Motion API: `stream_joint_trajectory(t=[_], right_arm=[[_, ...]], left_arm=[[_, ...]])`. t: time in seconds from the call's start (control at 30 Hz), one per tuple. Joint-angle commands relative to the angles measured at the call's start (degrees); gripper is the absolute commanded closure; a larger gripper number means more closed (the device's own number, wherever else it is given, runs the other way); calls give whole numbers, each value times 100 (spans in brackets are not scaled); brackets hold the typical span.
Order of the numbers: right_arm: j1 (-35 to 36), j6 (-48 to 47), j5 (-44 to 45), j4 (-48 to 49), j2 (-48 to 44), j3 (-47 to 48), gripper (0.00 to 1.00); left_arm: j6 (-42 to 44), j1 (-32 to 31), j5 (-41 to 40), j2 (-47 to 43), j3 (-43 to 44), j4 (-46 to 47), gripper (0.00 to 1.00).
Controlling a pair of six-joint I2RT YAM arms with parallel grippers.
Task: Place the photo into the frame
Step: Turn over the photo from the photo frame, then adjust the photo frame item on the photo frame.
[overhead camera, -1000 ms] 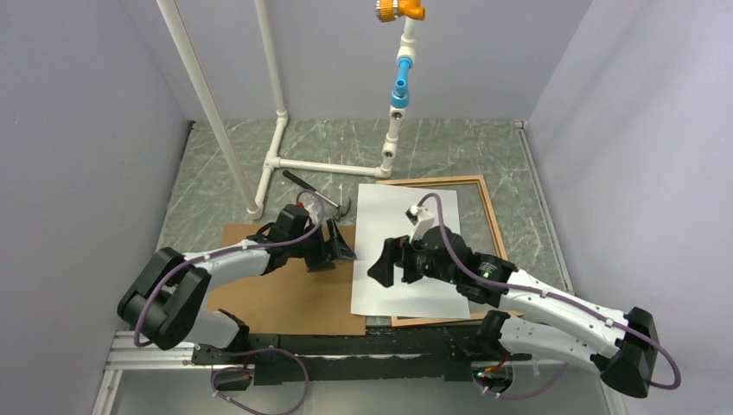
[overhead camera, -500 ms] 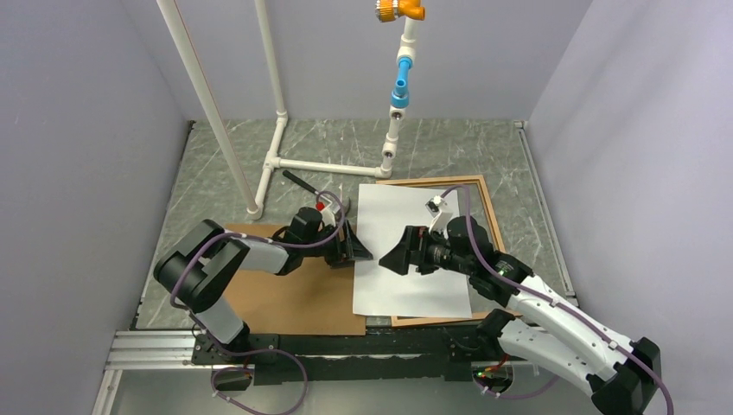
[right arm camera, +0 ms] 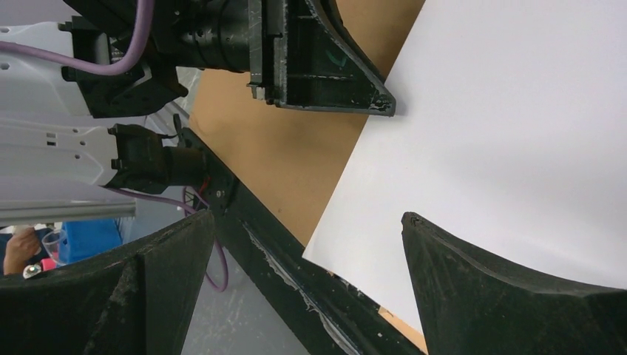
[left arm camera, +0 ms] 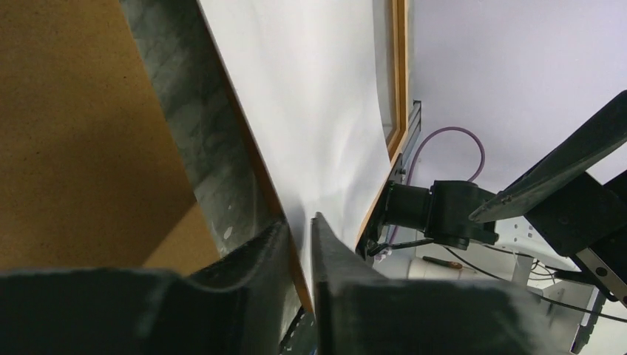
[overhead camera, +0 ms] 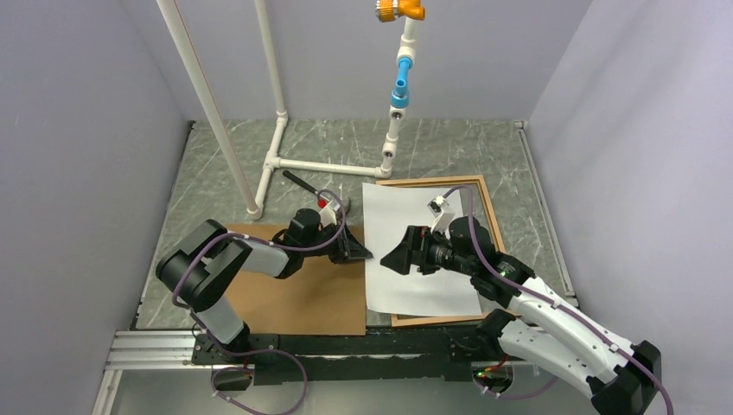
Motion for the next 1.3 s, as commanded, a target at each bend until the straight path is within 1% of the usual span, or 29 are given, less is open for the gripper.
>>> stream_joint_trajectory(t=[0.0,0.07,0.1,0.37,0.5,0.87,1.27], right_arm=[[-26,62,91,50,-79,45,1],[-33,59,156,-22,-137,82,1],[-37,54,184,-62,-153,104,1],[-50,70,315,-250,-319,265,1],[-59,106,480,-355,-447,323,1],[-64,98,689,-605,-606,425,1],[-60,4,847,-791,-650,561,1]], left_arm=[[-186,-45,62,179,7,620,87],[-276,-54,24,196,-20,747,99],[-297,-66,-22,177,-29,761,100],[-235,-294,-682,-193,80,218,100],[-368,-482,-991,-240,169,214,100],[-511,-1000,-1205,269,883,165,100],[-742,-1266,-1328,826,1295,332,100]])
